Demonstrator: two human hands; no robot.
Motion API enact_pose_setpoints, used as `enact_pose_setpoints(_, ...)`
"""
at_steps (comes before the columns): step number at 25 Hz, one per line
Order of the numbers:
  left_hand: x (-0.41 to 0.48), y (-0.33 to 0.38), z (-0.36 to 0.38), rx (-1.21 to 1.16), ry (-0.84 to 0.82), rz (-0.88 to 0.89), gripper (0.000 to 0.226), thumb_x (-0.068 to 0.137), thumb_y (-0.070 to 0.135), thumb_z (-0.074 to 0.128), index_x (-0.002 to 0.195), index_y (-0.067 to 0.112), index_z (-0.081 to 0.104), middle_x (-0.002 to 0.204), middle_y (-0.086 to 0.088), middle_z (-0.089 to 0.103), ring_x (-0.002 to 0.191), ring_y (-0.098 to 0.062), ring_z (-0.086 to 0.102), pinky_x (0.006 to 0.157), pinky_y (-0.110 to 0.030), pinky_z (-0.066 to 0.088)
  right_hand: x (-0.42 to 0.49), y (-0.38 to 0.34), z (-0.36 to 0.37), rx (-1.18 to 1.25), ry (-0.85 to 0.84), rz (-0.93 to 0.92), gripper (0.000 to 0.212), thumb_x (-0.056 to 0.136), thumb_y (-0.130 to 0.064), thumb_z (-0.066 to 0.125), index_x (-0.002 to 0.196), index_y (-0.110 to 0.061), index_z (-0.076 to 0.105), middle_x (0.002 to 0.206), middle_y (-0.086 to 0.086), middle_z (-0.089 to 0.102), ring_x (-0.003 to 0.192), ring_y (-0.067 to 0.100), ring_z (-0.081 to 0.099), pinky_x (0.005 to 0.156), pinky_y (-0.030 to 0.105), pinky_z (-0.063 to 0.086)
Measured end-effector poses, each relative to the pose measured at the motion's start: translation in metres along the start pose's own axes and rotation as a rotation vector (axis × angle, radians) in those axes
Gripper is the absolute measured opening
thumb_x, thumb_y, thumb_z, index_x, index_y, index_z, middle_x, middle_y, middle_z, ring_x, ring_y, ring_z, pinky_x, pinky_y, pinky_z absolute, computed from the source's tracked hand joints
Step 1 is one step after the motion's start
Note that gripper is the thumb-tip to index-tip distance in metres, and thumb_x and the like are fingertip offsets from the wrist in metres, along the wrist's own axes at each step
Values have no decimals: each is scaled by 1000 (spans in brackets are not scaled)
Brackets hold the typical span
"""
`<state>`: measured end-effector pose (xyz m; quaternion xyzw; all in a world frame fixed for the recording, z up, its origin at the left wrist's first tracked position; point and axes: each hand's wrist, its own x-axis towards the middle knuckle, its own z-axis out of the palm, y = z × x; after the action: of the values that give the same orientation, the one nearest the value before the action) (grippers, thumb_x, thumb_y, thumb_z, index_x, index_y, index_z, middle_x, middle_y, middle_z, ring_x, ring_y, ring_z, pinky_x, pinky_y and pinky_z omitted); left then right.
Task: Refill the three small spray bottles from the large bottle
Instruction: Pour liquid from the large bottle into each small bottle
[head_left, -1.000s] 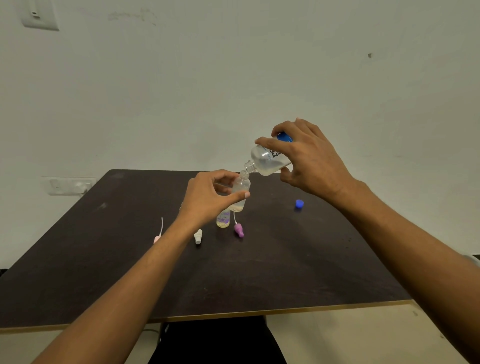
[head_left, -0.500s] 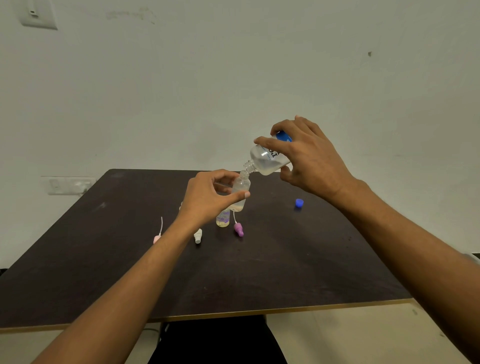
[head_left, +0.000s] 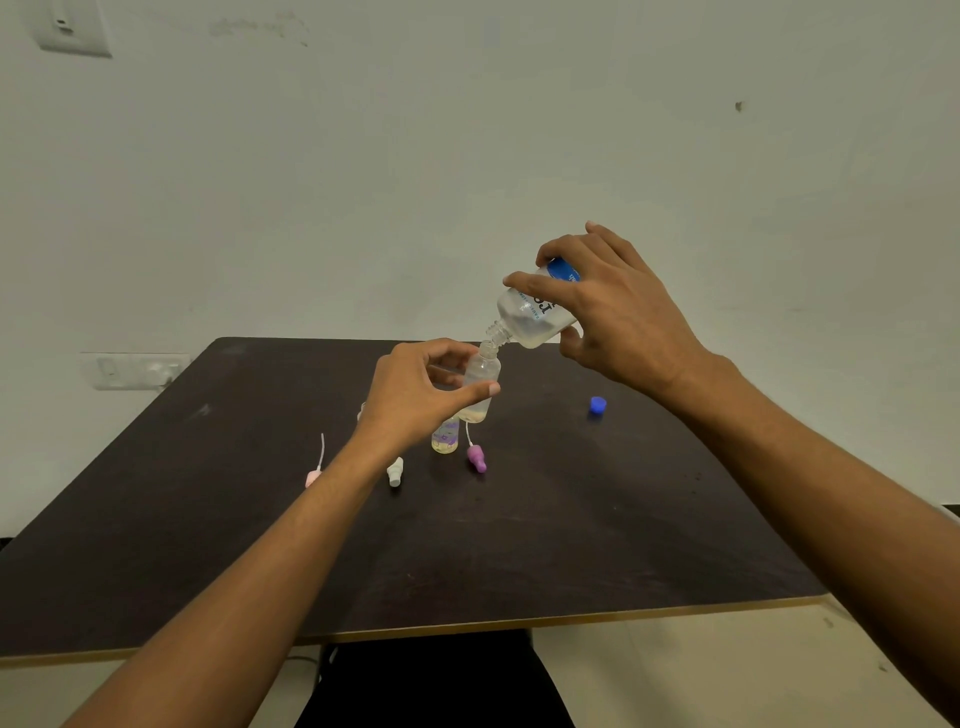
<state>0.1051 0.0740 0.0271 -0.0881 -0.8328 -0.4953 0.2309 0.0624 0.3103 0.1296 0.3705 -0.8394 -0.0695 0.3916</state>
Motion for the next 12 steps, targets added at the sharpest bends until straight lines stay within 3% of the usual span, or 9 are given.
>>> enact_pose_setpoints(12,-1,2,-1,-5,-9,0,36,72,49,92,102,50,70,96,28,74,87,12,71,68,-4,53,1,0,-1,8,-23,-5,73,81,-11,80,147,-31,58,138,7,56,131,29,53,130,44,17)
